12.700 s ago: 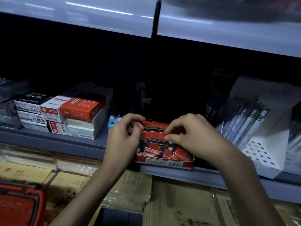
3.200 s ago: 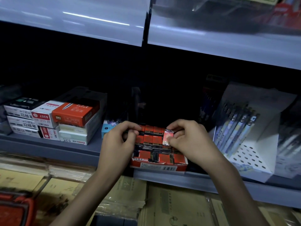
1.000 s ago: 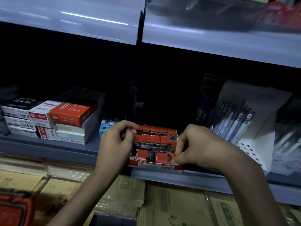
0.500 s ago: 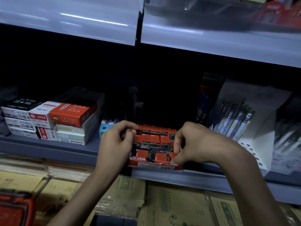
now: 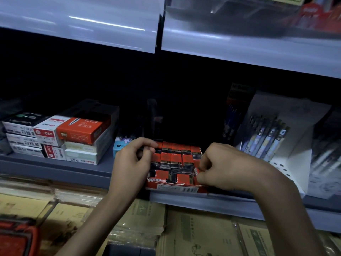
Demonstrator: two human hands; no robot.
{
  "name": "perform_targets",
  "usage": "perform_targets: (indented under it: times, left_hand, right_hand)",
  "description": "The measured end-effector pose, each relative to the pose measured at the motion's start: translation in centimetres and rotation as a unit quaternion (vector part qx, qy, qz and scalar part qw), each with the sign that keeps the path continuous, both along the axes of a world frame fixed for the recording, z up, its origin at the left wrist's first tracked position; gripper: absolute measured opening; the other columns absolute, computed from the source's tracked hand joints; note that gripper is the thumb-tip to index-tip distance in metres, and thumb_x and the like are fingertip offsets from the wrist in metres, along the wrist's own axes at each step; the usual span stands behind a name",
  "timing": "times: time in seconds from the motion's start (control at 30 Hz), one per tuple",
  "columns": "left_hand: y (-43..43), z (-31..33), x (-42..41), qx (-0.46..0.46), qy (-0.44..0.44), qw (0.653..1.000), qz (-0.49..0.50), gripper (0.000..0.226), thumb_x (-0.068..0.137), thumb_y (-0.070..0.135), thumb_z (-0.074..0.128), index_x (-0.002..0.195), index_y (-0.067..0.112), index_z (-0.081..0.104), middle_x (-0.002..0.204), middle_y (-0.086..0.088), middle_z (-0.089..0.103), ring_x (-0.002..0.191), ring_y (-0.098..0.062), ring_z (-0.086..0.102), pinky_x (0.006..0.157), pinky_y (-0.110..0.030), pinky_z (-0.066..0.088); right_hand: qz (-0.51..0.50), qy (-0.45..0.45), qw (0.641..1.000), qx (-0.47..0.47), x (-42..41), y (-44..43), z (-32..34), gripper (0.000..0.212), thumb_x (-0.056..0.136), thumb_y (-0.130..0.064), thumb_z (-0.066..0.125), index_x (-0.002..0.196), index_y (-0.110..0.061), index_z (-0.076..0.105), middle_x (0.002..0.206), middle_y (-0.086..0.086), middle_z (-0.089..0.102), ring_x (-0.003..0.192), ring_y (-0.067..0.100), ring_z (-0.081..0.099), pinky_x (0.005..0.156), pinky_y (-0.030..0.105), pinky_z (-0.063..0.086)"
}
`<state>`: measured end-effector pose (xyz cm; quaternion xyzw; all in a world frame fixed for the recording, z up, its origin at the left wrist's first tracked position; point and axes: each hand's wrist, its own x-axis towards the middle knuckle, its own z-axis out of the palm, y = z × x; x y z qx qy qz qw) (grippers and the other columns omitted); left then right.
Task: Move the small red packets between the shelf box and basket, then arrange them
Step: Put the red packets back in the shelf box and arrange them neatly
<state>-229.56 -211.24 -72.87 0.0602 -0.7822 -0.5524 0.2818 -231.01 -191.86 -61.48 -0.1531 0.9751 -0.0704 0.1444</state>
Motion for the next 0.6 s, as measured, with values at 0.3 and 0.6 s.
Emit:
perform_targets:
  times: [0.3, 0.6]
  left_hand:
    - [-0.1, 0.0, -0.1, 0.006, -0.001, 1.0, -0.007, 0.022, 0.101, 0.017, 0.057, 0.092, 0.032, 0.07, 0.08, 0.005, 0.073, 0.073, -0.014, 0.071, 0.058, -0.046, 0.059]
    - [-0.1, -0.1, -0.2, 0.006, -0.002, 1.0, -0.011, 0.021, 0.101, 0.017, 0.057, 0.093, 0.032, 0.07, 0.085, 0.012, 0.072, 0.074, -0.01, 0.071, 0.058, -0.042, 0.06]
  right_hand:
    - [0.038, 0.007, 0.998, -0.049, 0.3, 1.4, 0.0, 0.025, 0.095, -0.022, 0.062, 0.113, -0.036, 0.071, 0.106, -0.018, 0.047, 0.086, 0.0, 0.051, 0.065, 0.009, 0.036]
    - [-0.027, 0.104, 0.994, -0.026, 0.5, 0.1, -1.1, 0.012, 0.085, -0.027, 0.08, 0.083, -0.024, 0.068, 0.083, -0.006, 0.061, 0.08, 0.014, 0.061, 0.072, 0.031, 0.053]
